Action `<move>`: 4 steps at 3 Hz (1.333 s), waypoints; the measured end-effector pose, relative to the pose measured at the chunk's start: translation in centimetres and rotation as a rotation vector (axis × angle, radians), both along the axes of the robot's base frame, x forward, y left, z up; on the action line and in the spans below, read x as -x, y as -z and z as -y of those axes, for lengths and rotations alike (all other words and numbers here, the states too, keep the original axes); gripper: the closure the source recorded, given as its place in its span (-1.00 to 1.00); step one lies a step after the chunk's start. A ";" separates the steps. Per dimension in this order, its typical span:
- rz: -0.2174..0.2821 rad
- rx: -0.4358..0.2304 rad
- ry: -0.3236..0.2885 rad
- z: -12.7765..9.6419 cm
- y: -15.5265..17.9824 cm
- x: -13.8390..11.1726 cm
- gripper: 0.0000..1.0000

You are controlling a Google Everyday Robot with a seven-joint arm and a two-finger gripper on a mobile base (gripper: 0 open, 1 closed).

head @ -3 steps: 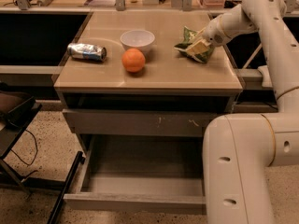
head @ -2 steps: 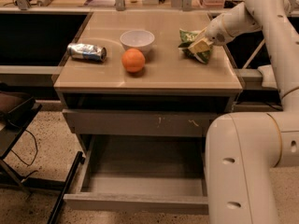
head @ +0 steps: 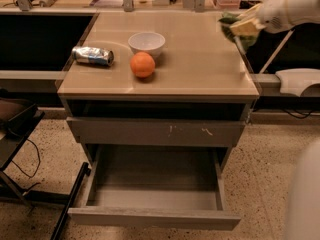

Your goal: Place green jalapeno chip bag into middle drawer

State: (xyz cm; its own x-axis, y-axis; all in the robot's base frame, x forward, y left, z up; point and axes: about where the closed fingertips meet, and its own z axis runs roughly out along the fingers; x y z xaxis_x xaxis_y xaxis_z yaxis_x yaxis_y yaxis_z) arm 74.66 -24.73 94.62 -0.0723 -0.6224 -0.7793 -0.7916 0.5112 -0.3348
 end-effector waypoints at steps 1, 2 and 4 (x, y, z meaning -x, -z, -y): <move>0.117 -0.038 0.190 6.1 -6.6 5.6 1.00; 0.187 -0.058 0.250 7.2 -10.2 8.9 1.00; 0.181 -0.014 0.248 6.7 -10.1 11.8 1.00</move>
Offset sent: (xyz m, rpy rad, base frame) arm -0.0477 -0.0559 0.0561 0.0289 -0.1010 -0.1674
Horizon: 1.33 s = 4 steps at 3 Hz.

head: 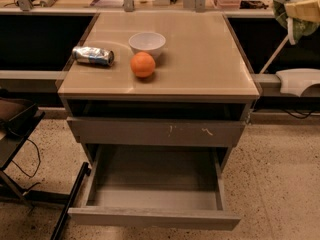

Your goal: Place green jalapeno chip bag into middle drawer

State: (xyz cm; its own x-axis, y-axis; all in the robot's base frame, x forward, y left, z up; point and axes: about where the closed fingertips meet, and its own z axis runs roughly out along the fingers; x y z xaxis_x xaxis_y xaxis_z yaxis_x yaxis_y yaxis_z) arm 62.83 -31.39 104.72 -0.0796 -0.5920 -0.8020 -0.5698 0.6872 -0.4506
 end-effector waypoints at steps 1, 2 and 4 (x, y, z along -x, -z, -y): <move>0.027 0.155 0.018 -0.2 -1.7 8.2 1.00; -0.101 0.260 0.012 -0.6 1.1 16.7 1.00; -0.125 0.273 0.021 -1.5 3.7 17.8 1.00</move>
Offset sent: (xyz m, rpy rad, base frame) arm -0.2659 -0.0008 -0.0491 -0.3706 0.2698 0.0008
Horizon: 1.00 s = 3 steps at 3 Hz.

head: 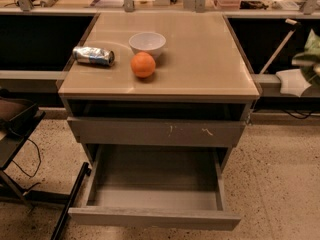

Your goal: Place green jalapeno chip bag into middle drawer

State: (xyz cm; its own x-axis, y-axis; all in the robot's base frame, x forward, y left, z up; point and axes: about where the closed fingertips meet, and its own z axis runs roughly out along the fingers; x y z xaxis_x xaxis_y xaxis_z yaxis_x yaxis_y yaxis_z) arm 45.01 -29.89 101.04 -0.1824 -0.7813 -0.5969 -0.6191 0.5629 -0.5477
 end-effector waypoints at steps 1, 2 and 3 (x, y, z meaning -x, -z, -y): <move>0.045 0.034 -0.011 -3.8 2.0 3.4 1.00; 0.012 0.051 -0.042 -6.3 9.3 4.6 1.00; -0.101 0.055 -0.039 -6.3 20.8 4.3 1.00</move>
Offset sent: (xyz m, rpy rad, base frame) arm -0.1082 0.0919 -0.3417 -0.0350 0.3221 0.0793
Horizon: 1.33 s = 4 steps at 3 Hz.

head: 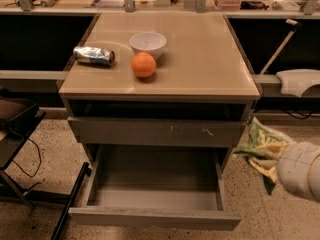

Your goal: Place green jalapeno chip bag into middle drawer

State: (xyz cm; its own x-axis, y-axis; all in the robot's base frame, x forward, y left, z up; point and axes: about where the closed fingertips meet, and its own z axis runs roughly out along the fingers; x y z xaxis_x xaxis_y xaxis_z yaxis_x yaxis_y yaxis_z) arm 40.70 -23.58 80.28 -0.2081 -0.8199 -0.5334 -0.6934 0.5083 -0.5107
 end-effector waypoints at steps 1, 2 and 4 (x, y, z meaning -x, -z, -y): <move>-0.151 -0.063 0.021 -0.7 9.9 -1.2 1.00; -0.187 -0.114 0.043 -2.1 10.6 -2.0 1.00; -0.203 -0.162 -0.024 -5.4 13.7 -2.5 1.00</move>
Offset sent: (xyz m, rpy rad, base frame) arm 0.0108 0.0059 -0.0889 0.0490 0.1332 -0.0124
